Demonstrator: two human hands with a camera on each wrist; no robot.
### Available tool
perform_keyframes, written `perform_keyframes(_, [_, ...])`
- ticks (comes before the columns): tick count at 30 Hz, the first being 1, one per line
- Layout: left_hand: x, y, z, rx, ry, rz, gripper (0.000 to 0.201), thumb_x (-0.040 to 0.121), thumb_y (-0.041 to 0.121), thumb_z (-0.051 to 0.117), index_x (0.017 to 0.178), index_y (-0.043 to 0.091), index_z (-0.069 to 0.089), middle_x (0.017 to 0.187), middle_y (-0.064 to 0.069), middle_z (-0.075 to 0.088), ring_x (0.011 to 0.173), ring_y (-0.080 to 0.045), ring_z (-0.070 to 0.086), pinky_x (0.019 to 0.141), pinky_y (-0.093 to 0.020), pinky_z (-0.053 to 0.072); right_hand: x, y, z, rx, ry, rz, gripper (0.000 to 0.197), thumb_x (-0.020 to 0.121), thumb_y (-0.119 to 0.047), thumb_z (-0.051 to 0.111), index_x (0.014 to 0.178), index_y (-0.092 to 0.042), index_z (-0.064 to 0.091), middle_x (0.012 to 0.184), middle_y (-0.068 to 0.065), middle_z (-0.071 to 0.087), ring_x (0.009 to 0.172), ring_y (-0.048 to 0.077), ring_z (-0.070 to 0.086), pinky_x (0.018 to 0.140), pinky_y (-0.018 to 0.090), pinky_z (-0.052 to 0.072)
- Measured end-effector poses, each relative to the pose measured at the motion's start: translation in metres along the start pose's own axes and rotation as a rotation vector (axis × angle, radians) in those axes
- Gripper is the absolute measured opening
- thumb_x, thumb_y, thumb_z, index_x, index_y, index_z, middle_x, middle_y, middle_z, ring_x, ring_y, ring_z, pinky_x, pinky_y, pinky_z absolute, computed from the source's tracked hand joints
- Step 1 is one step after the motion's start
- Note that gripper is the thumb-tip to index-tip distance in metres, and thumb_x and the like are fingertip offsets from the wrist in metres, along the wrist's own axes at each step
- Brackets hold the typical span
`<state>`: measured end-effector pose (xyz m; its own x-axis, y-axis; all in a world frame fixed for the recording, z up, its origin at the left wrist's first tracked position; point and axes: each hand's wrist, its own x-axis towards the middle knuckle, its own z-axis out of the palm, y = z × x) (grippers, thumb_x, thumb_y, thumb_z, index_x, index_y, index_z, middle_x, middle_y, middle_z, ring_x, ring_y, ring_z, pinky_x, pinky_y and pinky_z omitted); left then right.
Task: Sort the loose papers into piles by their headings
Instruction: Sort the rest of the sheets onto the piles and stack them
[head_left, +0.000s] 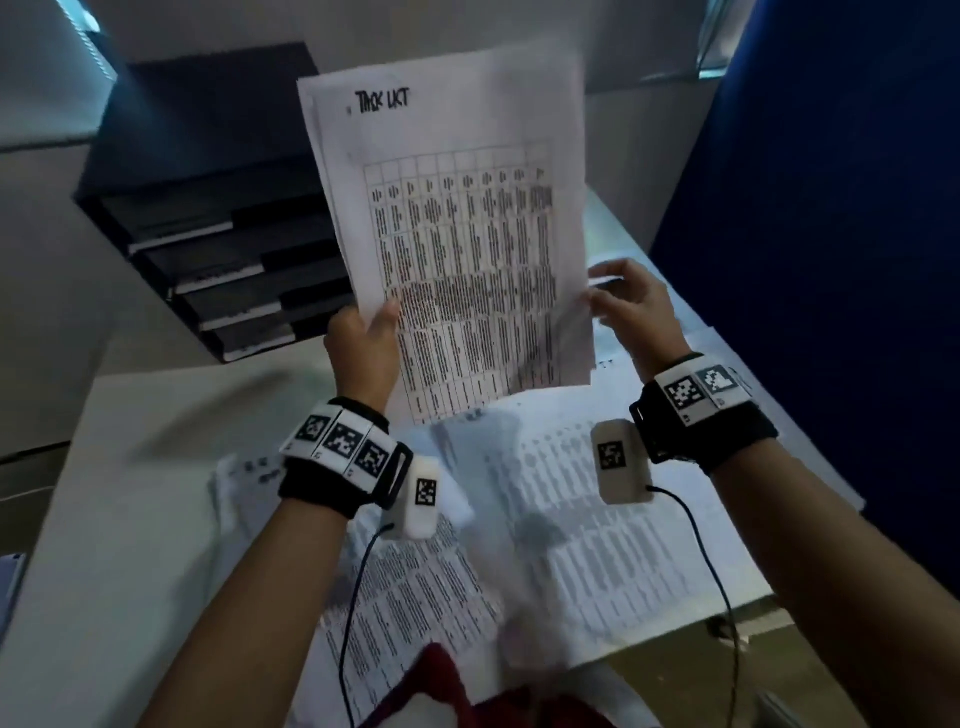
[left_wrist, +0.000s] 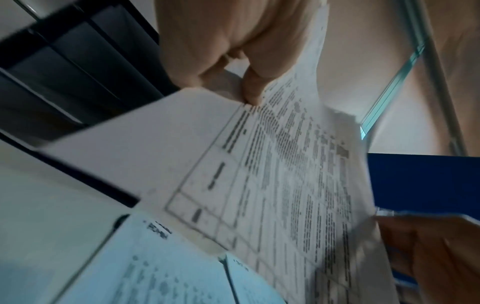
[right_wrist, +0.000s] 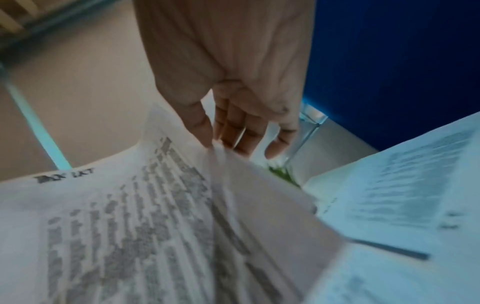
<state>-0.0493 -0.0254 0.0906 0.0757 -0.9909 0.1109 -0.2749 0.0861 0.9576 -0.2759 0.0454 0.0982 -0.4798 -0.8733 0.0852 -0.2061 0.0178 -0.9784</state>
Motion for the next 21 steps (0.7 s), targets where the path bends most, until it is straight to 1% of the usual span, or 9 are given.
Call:
perform_keyframes(2, [0.002,0.010,0.028,0.014,0.027,0.002,0.028,0.092,0.015,0.055,0.106,-0.008,0.060,0.099,-0.008,0.060,0.094,-0.019,0.058,0.066,-0.012,0.039,0.016,0.026,-0.030,-0.111,-0.024,0.044,0.028,0.082,0.011,0.054,0.078,-0.017,0.055,0.068,0.006,0.057,0.051,-0.001,0.055,0.062,0.020,0.044])
perform_keyframes(3, [0.002,0.016,0.042,0.025,0.051,0.009,0.028,0.092,0.016,0.054,0.107,-0.008,0.061,0.100,-0.009,0.061,0.095,-0.019,0.058,0.067,-0.014,0.038,0.024,0.039,-0.044,-0.174,-0.048,0.072,0.024,0.081,0.011,0.055,0.080,-0.013,0.056,0.070,0.010,0.059,0.054,0.006,0.058,0.066,0.026,0.047])
perform_keyframes(4, [0.003,0.021,0.055,0.039,0.066,0.012,0.028,0.093,0.016,0.054,0.107,-0.008,0.061,0.101,-0.010,0.062,0.095,-0.018,0.058,0.067,-0.016,0.038,0.032,0.051,-0.055,-0.265,-0.078,0.102,0.019,0.080,0.009,0.057,0.084,-0.009,0.058,0.074,0.012,0.061,0.061,0.014,0.060,0.071,0.031,0.049])
perform_keyframes(6, [0.005,0.027,0.079,0.074,0.098,0.027,0.030,0.093,0.016,0.053,0.106,-0.010,0.060,0.107,-0.016,0.064,0.099,-0.025,0.061,0.071,-0.026,0.041,0.047,0.077,-0.076,-0.530,-0.160,0.137,0.018,0.080,0.003,0.061,0.096,-0.005,0.063,0.086,0.014,0.065,0.080,0.024,0.062,0.081,0.031,0.047])
perform_keyframes(7, [0.006,0.029,0.089,0.086,0.111,0.028,0.031,0.093,0.016,0.053,0.105,-0.011,0.060,0.108,-0.021,0.064,0.101,-0.030,0.060,0.074,-0.028,0.042,0.054,0.088,-0.083,-0.670,-0.222,0.139,0.023,0.080,0.000,0.063,0.102,-0.005,0.064,0.094,0.014,0.067,0.090,0.026,0.062,0.084,0.031,0.046])
perform_keyframes(9, [0.005,0.032,0.109,0.094,0.135,0.011,0.029,0.094,0.016,0.052,0.105,-0.010,0.060,0.109,-0.022,0.064,0.102,-0.031,0.060,0.075,-0.026,0.042,0.067,0.107,-0.093,-0.923,-0.365,0.148,0.037,0.079,-0.009,0.068,0.115,-0.011,0.059,0.114,0.010,0.062,0.111,0.026,0.055,0.094,0.036,0.042])
perform_keyframes(12, [0.005,0.030,0.128,0.106,0.157,-0.009,0.026,0.094,0.016,0.051,0.107,-0.006,0.060,0.104,-0.012,0.064,0.095,-0.022,0.060,0.073,-0.019,0.041,0.078,0.126,-0.097,-1.243,-0.577,0.162,0.069,0.077,-0.026,0.073,0.137,-0.022,0.039,0.142,0.003,0.037,0.133,0.026,0.029,0.105,0.049,0.028])
perform_keyframes(15, [0.003,0.027,0.140,0.146,0.147,-0.009,0.026,0.094,0.015,0.052,0.109,-0.004,0.061,0.101,-0.008,0.063,0.089,-0.014,0.055,0.070,-0.012,0.037,0.085,0.140,-0.099,-1.328,-0.668,0.125,0.079,0.069,-0.035,0.078,0.135,-0.028,0.036,0.143,0.000,0.028,0.134,0.026,0.022,0.106,0.051,0.024])
perform_keyframes(21, [0.009,0.014,0.157,0.171,0.105,-0.037,0.025,0.094,0.016,0.051,0.109,-0.002,0.061,0.106,-0.015,0.066,0.102,-0.025,0.061,0.092,-0.033,0.048,0.094,0.147,-0.096,-1.478,-0.772,-0.009,0.061,0.065,-0.046,0.076,0.116,-0.019,0.055,0.126,0.002,0.039,0.122,0.025,0.035,0.105,0.049,0.024])
